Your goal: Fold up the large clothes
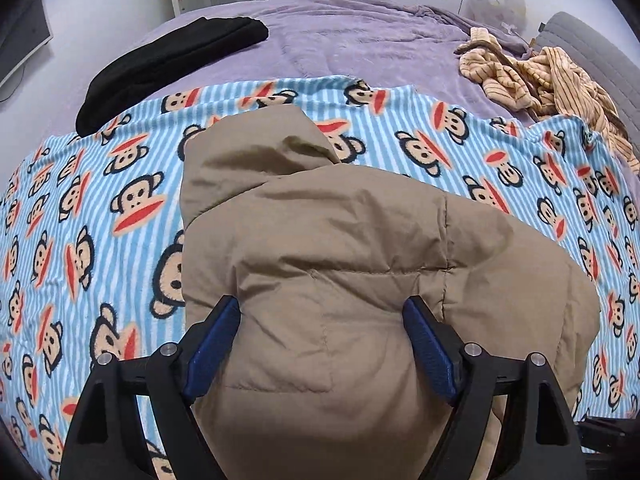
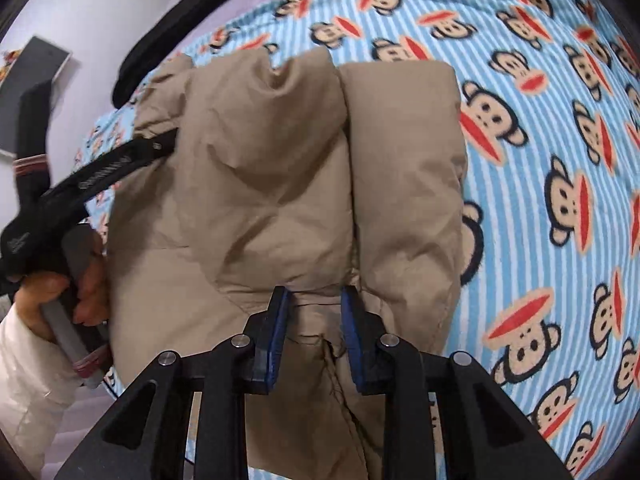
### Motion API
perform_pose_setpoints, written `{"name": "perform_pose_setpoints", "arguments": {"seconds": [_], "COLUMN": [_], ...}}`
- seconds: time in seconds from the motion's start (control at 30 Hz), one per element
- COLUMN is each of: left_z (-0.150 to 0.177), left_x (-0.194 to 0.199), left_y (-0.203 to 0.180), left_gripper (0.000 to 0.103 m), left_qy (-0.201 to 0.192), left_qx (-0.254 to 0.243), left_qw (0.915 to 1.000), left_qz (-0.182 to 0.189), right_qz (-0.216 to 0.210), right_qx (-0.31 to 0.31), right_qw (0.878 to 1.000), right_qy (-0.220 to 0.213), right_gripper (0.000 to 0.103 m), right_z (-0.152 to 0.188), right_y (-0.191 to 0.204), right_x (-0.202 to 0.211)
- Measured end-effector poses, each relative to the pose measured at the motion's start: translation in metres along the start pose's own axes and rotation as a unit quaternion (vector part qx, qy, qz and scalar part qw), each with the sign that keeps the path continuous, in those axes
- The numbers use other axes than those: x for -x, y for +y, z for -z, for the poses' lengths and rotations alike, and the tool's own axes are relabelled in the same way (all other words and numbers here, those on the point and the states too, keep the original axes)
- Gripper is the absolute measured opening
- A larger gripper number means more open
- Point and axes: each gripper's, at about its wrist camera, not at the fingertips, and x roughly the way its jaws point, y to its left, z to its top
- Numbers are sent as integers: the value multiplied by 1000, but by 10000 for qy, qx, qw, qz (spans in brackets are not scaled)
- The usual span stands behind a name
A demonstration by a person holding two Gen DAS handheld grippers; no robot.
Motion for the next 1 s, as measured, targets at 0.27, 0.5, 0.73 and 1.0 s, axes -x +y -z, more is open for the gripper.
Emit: {"name": "perform_pose_setpoints", "arguments": {"seconds": [0.27,0.5,0.73,1.0], "left_z": [6,54,102,101], "left_x": [26,72,72,75], "left_y": [11,30,34,36], "left_gripper": [84,84,86,86], "left_qy": [213,360,768,851], "left_qx": [-74,-36,-6,-54], "left_qw": [9997,9993,9970,9962], "left_qz": [-1,-33,29,151], "right_qz": [-199,-214,-134,96], "right_qx": [-405,-496,-507,-533], "right_qw": [9990,9985,9986,9985], "right_qy": [79,97,108,119], "right_gripper": [27,30,31,37], "right_z": [-2,-5,-2,13], "right_y": [-26,-26,-22,-9], "right_x": [-24,-26,-21,-5]}}
